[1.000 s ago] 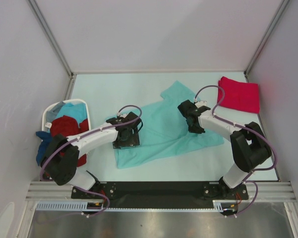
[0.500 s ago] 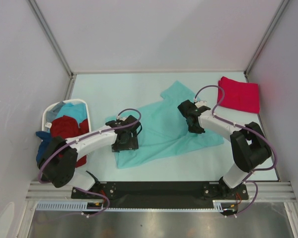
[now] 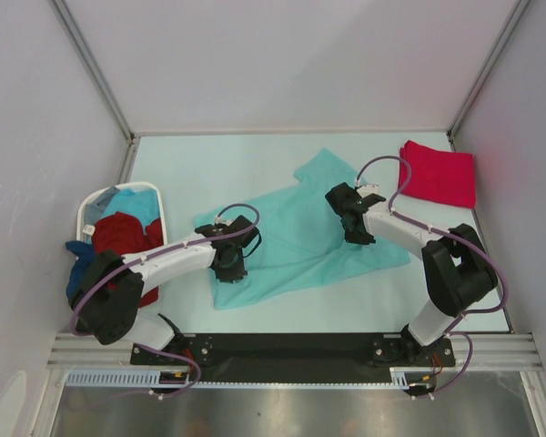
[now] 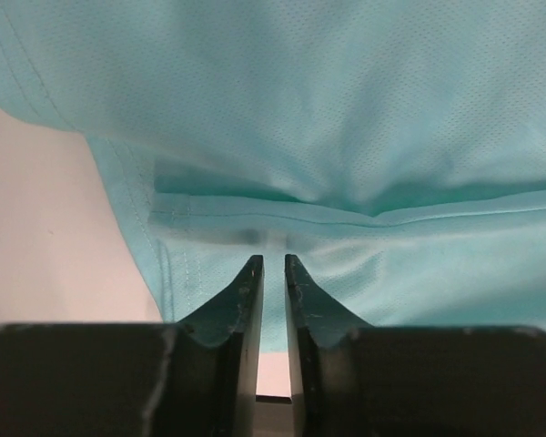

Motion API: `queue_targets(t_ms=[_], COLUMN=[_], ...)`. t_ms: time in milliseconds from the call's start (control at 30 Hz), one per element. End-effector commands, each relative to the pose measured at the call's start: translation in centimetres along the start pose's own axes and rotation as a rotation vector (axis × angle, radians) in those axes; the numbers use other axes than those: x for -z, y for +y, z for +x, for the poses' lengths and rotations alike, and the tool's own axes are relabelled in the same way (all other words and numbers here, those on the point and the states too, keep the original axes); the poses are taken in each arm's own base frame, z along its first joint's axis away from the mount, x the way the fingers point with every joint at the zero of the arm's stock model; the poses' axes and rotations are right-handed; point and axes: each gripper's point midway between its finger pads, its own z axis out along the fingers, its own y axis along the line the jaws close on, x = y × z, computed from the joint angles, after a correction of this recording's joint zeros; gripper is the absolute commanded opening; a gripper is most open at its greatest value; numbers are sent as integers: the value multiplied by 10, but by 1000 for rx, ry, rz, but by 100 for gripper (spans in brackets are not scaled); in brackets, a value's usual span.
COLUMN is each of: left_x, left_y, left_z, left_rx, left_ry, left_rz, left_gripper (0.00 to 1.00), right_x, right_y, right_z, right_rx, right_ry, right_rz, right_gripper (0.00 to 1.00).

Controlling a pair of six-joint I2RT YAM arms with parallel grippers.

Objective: Fold and stack the t-shirts
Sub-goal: Fold the flattened tshirt in 1/3 of the way

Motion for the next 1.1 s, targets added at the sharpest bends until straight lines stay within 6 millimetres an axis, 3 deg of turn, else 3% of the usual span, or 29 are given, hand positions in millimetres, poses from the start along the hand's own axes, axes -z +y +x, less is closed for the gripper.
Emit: queue_targets(t_ms=[0, 333, 633, 800, 1067], left_x=[-1, -3, 1, 10, 7], left_y=[-3, -1, 0, 3, 1], left_z=[0, 2, -5, -19, -21], left_rx=[4, 7, 13, 22, 24], left_ry=[-7, -6, -25, -77, -65], left_rz=[9, 5, -14, -37, -43], left_gripper=[17, 11, 13, 15, 19], right_x=[12, 16, -8, -20, -36], right_y=[5, 11, 15, 20, 29], right_z=[-27, -50, -63, -61, -52], right_rx=[-20, -27, -31, -31, -31], right_ry=[-73, -103, -87, -65, -28], right_rz=[-13, -15, 16, 23, 20], right_gripper=[0, 0, 0, 0, 1])
